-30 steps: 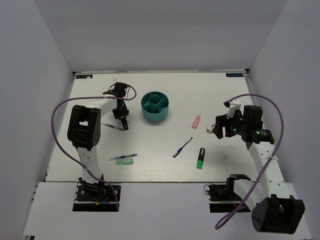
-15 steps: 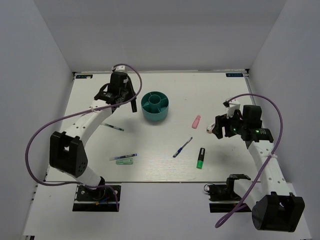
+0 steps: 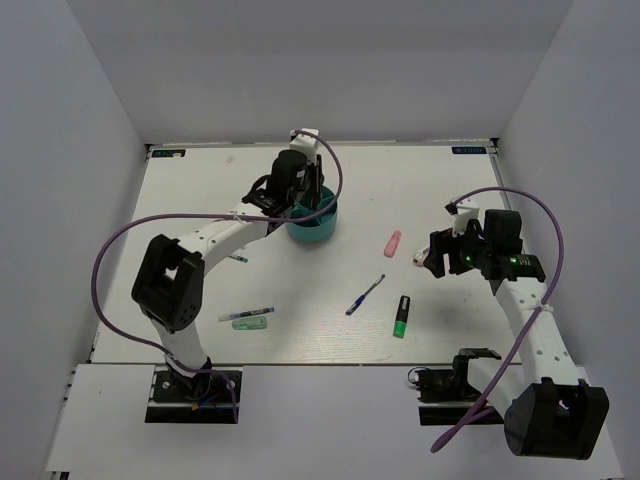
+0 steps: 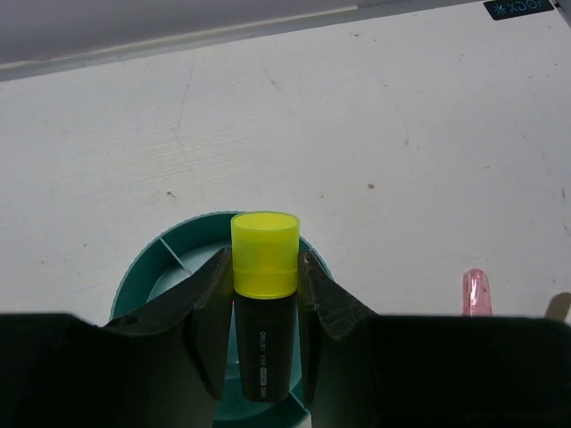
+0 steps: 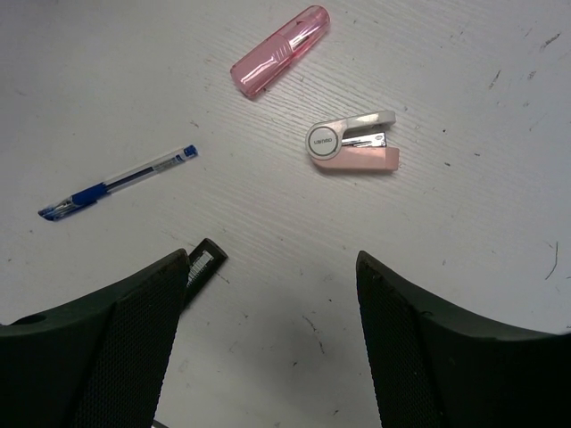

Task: Sort the stationery into containers
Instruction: Place the pen in the storage box.

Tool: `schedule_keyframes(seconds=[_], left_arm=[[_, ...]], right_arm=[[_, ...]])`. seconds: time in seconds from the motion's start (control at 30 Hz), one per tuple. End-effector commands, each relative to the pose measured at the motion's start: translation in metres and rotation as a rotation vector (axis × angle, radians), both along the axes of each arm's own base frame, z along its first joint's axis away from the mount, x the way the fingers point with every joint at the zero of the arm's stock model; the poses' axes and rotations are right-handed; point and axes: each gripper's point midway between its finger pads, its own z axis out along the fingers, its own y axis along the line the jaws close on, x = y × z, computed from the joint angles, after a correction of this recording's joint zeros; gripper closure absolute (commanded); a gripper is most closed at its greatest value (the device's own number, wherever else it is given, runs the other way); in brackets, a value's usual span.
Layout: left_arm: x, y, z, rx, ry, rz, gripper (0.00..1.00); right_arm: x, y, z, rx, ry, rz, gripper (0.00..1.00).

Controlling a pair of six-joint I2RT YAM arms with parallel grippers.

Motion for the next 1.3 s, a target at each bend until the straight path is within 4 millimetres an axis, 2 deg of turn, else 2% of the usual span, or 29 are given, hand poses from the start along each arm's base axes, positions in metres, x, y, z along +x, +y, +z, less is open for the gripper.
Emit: schedule_keyframes(seconds=[0.0,0.3,0.5,0.67,0.83,0.87,0.97,1.07,1.1,1.17,1.2,1.23,1.27], left_arm=[[0.017,-0.002,0.047,-0.016,-0.159,0.031,1.00],[0.033,-0.007,0.043,-0.009,-0.190,0.045,1.00],[0.041,-0.005,0.023,0.027,-0.183,0.056,1.00],[0.038,0.007,-0.004,0.064,-0.185,0.088,1.00],[0.033,0.015,-0.016,0.068,-0.165,0.104,1.00],[0.030,0.016,-0.017,0.066,-0.161,0.101,1.00],[0.024,0.019,-0.025,0.059,-0.137,0.104,0.87],[0.018,0.022,-0.020,0.046,-0.139,0.106,0.50],[0.017,0.023,-0.019,0.046,-0.141,0.109,0.39],[0.014,0.025,-0.013,0.045,-0.146,0.115,0.28],[0.015,0.028,-0.006,0.039,-0.157,0.123,0.23],[0.015,0.028,-0.004,0.043,-0.161,0.124,0.15],[0.013,0.031,0.004,0.038,-0.170,0.130,0.14]], right_arm=[[0.006,0.003,0.011,0.010,-0.039,0.015,0.23],[0.006,0.004,0.008,0.010,-0.025,0.021,0.23],[0.007,0.003,0.008,0.006,-0.027,0.021,0.23],[0.007,0.003,0.007,0.004,-0.021,0.015,0.23],[0.006,0.003,0.005,0.007,-0.014,0.020,0.23],[0.007,0.003,0.006,0.006,-0.017,0.021,0.18],[0.004,0.007,0.007,0.014,-0.014,0.048,0.11],[0.002,0.009,0.005,0.021,-0.006,0.061,0.11],[0.001,0.010,0.005,0.025,-0.001,0.078,0.14],[-0.001,0.013,0.004,0.031,0.009,0.095,0.22],[-0.003,0.015,0.004,0.030,0.004,0.125,0.32],[-0.007,0.019,0.002,0.049,0.017,0.153,0.36],[-0.010,0.023,0.002,0.060,0.022,0.176,0.40]])
